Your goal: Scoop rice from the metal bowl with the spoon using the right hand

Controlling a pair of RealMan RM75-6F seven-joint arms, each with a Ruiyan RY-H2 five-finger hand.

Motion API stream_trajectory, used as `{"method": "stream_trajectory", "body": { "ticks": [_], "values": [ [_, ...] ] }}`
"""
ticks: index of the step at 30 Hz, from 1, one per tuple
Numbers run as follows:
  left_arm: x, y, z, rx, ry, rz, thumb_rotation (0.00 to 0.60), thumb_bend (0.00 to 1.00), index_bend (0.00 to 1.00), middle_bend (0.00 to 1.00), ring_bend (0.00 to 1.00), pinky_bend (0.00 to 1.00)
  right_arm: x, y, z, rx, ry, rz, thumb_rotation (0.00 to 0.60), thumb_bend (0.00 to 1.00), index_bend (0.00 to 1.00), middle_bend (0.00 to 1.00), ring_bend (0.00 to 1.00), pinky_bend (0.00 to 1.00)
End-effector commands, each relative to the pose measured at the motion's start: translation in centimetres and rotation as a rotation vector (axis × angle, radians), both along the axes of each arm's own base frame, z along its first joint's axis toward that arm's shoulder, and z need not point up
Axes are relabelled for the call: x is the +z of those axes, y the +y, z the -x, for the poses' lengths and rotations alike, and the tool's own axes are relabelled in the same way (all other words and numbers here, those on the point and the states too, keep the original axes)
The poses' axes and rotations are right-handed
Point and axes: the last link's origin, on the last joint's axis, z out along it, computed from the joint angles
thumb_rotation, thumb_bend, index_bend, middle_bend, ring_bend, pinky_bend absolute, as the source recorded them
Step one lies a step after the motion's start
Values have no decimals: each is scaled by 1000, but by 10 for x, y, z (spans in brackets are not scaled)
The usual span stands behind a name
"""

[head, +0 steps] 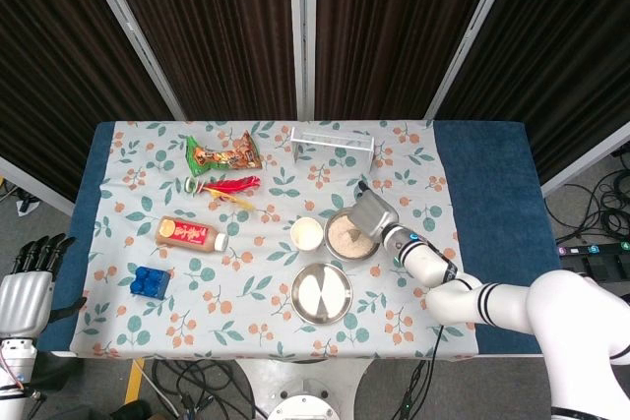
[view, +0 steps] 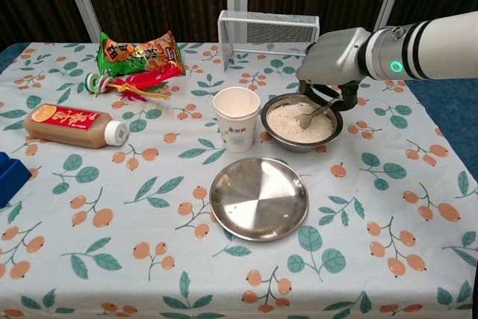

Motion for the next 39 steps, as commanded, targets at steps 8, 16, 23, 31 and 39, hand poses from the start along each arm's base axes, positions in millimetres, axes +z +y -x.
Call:
{"method": "stream_trajectory", "body": {
  "ticks": [8, 16, 23, 31, 39],
  "values": [
    [1, 2, -3, -5, 9, -3, 600, 40, 185, 209, 107, 120, 25, -4, 18, -51, -72, 42, 600, 360, 603, 571, 272, 96],
    [3, 3, -4, -3, 12, -3, 600, 39, 185, 209, 107, 120, 37, -10, 3, -58, -181, 55, 600, 360, 604, 572, 272, 92],
    [3, 4, -2, 2, 10, -4, 600, 40, 185, 209, 107, 120, 43, -14, -33, -22, -270, 38, 600, 360, 604, 572, 273, 92],
    [2, 3, 0, 8, 5, -7, 600, 40, 185, 209, 108, 120, 21, -10, -69, 87, -227, -20, 600, 360, 604, 572, 273, 91],
    [1, -1, 3, 20, -5, -11, 600, 39, 185, 209, 107, 120, -1, 1, -80, 295, -75, 6, 600, 360, 605, 572, 272, 75]
  ]
}}
